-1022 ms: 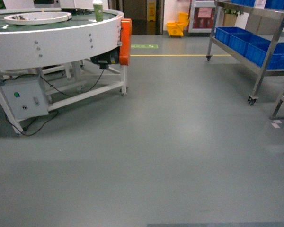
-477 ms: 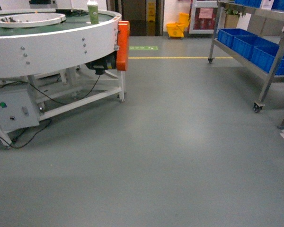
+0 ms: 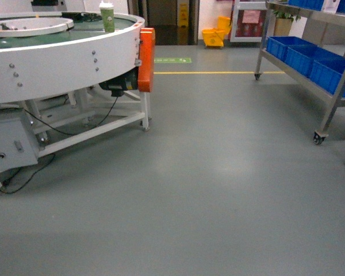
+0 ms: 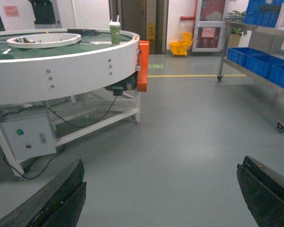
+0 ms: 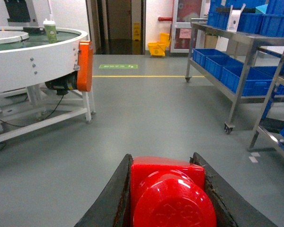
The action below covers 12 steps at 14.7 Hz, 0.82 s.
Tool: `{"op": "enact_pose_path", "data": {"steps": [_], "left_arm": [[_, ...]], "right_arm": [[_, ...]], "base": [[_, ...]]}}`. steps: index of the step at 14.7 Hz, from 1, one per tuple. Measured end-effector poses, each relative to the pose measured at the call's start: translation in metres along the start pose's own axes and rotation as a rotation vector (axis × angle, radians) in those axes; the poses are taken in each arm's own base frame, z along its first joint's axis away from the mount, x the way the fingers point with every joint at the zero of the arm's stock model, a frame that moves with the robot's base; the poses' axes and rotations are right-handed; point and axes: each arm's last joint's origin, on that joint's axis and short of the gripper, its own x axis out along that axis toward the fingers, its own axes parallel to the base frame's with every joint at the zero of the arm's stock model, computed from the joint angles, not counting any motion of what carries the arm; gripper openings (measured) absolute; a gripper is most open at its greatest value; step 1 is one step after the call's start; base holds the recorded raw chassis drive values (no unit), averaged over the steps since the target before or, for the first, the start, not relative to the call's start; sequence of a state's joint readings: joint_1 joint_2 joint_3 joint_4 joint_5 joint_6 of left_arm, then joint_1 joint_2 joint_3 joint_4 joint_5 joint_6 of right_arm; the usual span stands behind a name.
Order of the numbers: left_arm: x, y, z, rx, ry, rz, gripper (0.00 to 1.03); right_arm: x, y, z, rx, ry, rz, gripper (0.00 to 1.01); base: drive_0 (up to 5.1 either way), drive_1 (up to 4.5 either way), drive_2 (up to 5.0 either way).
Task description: Pick red block from blue box to shelf
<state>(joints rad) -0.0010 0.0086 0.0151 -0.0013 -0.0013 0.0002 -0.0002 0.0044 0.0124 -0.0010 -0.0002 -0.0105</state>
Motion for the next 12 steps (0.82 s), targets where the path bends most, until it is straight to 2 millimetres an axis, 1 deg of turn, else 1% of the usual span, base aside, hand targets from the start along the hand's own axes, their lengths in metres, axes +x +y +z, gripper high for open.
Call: {"op": "enact_pose_path", "data": {"steps": [12], "left_arm": [[0.0000,0.0000,-0.0001,0.000,0.002,-0.001,0.98]], "right_arm": [[0.0000,0.0000,-0.0003,0.000,0.003,0.000,0.28]], "base": [[0.1,4.30,-4.2]]}}
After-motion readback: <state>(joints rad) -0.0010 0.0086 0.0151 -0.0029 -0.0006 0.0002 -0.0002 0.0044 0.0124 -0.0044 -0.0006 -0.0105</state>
